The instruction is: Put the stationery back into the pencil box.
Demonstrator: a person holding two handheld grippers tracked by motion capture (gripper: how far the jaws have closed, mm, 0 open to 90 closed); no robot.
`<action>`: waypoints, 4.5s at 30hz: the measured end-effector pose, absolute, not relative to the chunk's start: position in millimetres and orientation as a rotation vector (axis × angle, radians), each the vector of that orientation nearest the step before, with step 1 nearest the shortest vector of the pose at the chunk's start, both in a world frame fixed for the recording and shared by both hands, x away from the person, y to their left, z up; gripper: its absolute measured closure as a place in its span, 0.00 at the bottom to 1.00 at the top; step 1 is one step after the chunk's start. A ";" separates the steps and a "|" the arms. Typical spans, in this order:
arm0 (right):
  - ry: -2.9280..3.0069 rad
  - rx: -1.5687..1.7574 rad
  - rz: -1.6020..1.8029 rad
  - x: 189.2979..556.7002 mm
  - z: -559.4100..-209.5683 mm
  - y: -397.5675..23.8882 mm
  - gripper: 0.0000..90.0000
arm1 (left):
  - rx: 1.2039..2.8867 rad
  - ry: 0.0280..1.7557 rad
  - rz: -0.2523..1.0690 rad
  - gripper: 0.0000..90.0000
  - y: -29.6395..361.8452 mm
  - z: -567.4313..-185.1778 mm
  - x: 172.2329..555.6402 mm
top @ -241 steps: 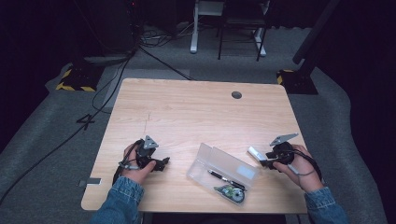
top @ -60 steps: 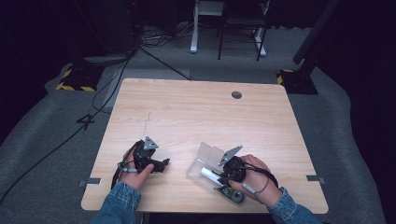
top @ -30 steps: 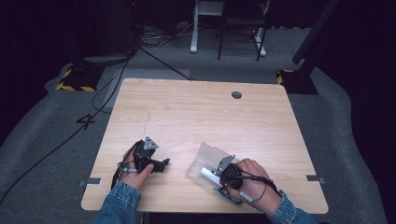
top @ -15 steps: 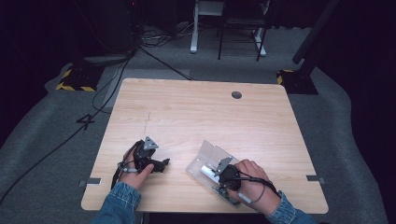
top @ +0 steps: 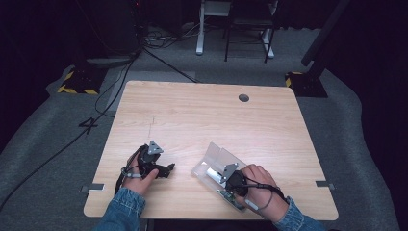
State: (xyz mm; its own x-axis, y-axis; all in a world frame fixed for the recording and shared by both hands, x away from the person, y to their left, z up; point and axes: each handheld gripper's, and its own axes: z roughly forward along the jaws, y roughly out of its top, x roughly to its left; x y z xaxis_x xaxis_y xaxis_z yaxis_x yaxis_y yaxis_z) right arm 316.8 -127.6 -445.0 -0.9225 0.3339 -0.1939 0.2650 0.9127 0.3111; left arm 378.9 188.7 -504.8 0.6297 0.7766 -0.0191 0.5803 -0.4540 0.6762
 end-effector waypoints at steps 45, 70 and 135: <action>2.702 0.535 0.284 342.0 -455.0 -120.0 0.95 | 2.202 1.045 0.397 0.07 188.7 -504.9 379.5; 2.685 0.647 0.503 349.4 -457.4 -117.7 0.79 | 2.200 1.049 0.387 0.07 188.2 -505.1 379.1; 2.155 1.229 1.039 429.7 -478.5 -374.3 0.39 | 2.160 1.161 0.418 0.00 210.7 -506.3 388.5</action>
State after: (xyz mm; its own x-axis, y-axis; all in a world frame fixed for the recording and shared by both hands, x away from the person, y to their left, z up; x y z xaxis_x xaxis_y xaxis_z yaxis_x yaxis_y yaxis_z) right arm 429.7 -374.3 -478.5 -0.5029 0.8642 -0.0149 0.5268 0.3202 0.7874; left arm 388.5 210.7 -506.3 0.5586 0.8291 -0.0220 0.6248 -0.4032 0.6687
